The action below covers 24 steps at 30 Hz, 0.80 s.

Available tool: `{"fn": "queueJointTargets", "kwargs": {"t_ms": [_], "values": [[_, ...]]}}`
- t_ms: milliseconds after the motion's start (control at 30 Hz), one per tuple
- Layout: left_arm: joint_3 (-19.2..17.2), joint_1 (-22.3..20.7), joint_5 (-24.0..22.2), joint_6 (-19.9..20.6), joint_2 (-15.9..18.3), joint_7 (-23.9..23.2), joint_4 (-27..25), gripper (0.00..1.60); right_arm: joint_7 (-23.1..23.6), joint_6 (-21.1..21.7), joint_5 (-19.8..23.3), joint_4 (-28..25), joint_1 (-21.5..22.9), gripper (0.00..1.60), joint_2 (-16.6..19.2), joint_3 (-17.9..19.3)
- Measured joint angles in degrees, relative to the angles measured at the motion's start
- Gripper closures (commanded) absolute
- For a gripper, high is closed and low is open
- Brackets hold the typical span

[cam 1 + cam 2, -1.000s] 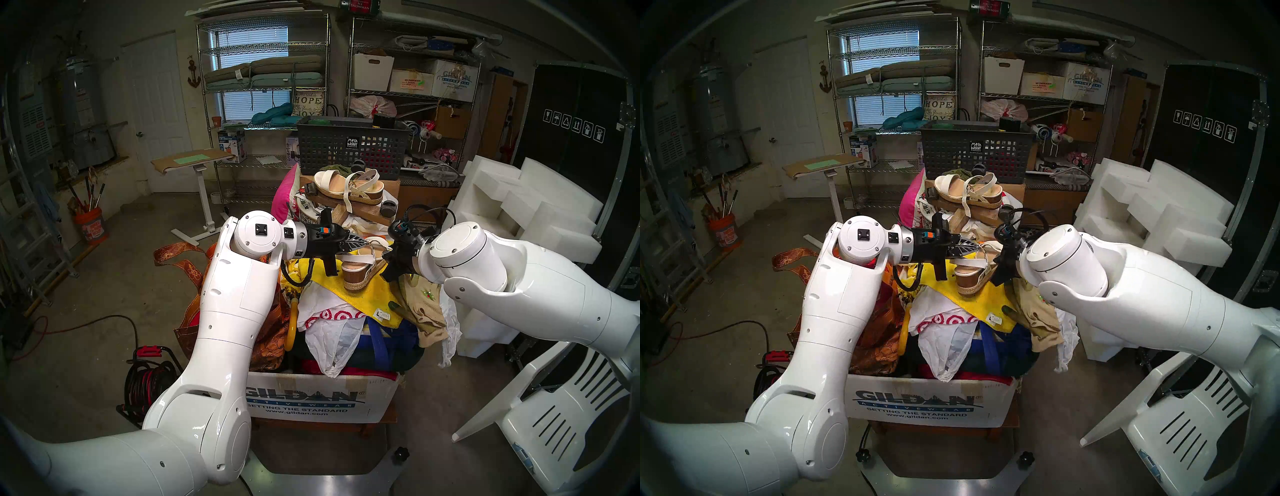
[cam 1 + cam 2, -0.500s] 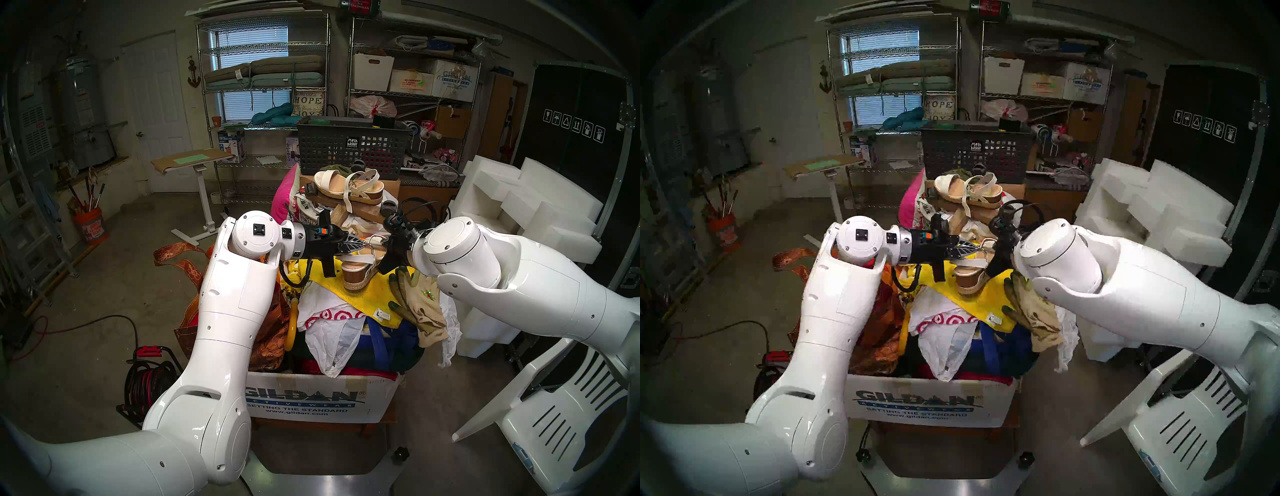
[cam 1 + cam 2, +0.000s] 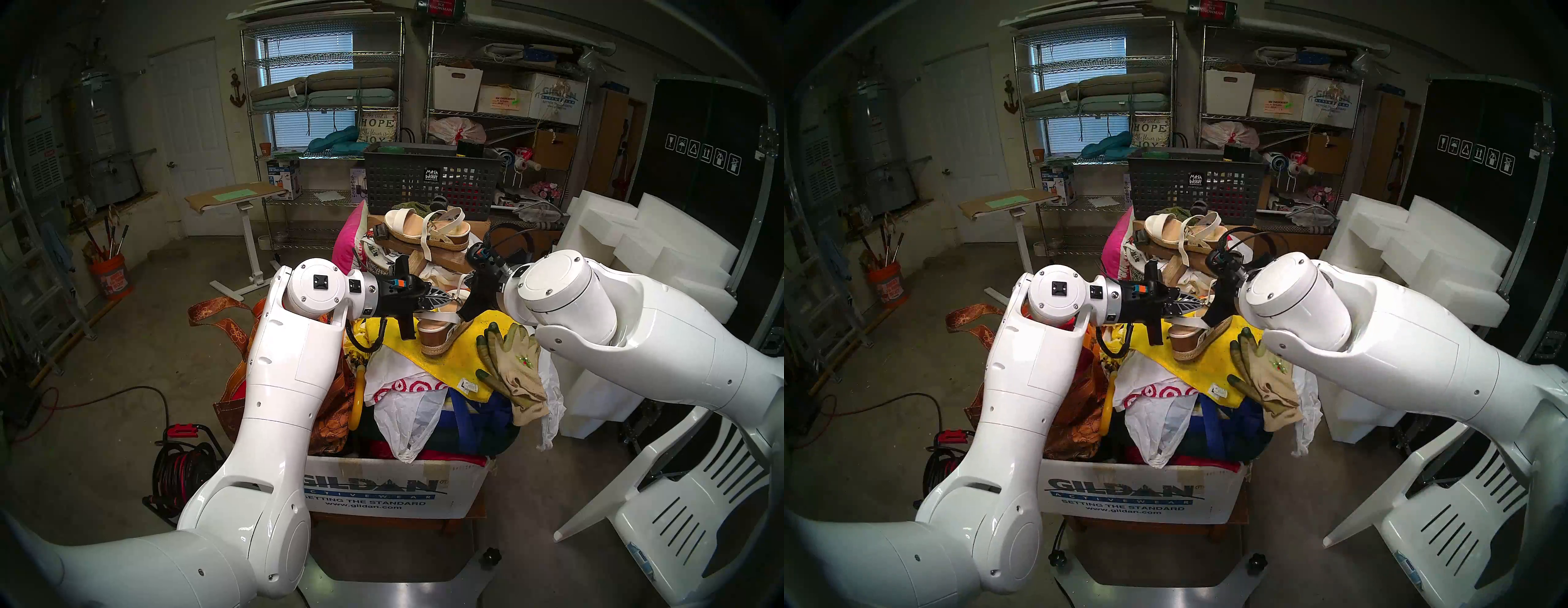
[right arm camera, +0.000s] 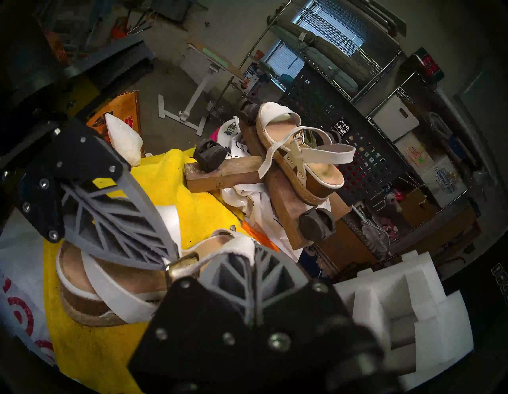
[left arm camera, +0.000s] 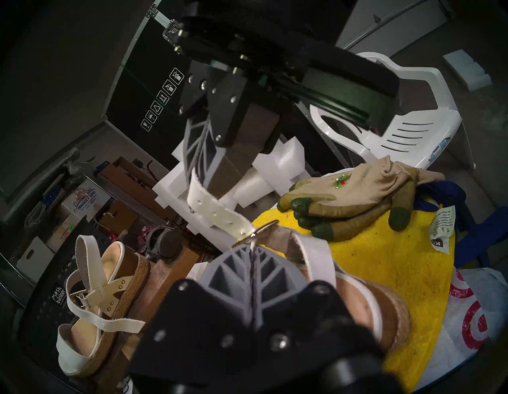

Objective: Unbuckle a shoe

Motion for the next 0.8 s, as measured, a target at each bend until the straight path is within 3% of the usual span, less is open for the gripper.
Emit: {"fn": "queueJointTargets", "kwargs": {"t_ms": [800], "values": [[2.7,0.4,0.9,1.8,-2.0,2.6,-0.3,1.6,-2.1,6.0,3.3,-5.2,0.0,1.6,4.5,2.2]]}}
